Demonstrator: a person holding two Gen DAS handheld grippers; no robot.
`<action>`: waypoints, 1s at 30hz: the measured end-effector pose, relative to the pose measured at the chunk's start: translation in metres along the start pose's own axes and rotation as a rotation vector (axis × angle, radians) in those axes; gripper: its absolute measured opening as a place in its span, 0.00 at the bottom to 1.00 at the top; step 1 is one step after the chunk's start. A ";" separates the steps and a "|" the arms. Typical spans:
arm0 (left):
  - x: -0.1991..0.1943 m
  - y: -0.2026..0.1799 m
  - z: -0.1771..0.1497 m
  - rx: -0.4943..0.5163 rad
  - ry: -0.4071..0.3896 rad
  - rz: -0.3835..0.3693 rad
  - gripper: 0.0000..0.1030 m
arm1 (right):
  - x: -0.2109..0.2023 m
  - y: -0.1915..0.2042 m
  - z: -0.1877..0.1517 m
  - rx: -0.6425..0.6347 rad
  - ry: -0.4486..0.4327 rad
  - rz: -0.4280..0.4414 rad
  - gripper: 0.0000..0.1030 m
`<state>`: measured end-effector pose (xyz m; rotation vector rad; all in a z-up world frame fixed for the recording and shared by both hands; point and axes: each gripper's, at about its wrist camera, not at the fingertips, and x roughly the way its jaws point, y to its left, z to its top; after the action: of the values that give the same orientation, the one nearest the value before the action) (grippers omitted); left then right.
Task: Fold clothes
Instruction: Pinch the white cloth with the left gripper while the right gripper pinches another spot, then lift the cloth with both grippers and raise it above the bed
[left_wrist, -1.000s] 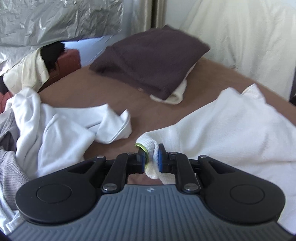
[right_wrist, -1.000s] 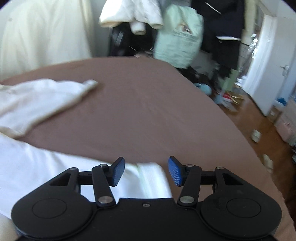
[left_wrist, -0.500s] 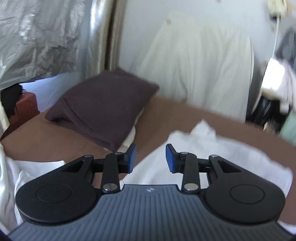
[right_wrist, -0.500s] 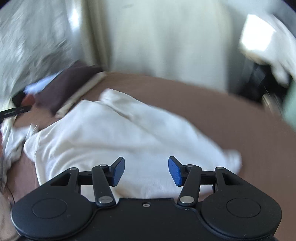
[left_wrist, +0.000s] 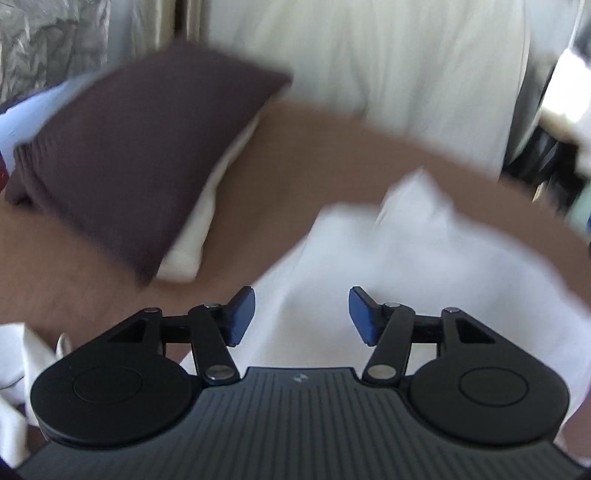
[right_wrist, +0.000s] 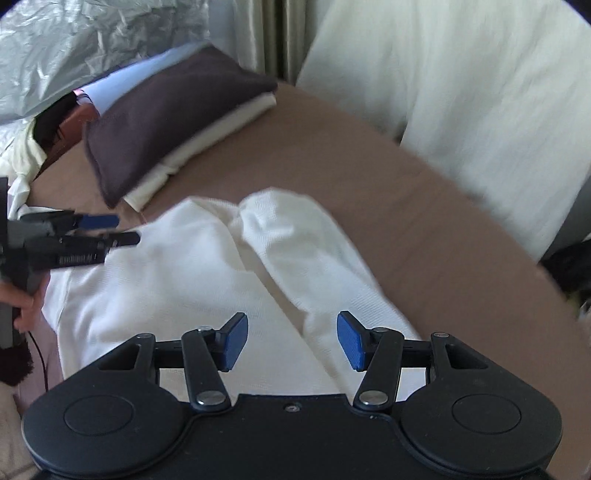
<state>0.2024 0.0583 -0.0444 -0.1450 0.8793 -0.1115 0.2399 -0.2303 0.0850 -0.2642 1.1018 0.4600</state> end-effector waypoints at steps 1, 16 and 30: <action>0.006 0.004 -0.006 0.016 0.019 0.012 0.54 | 0.009 -0.003 -0.003 0.004 0.013 0.020 0.57; 0.040 0.079 -0.025 -0.188 -0.023 -0.107 0.78 | 0.093 -0.062 0.024 0.408 0.036 0.279 0.57; 0.025 0.062 -0.046 -0.043 -0.104 -0.126 0.04 | 0.178 0.017 0.088 0.198 0.053 -0.015 0.08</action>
<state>0.1850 0.1114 -0.1030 -0.2441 0.7691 -0.2016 0.3677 -0.1372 -0.0369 -0.1113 1.1878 0.3289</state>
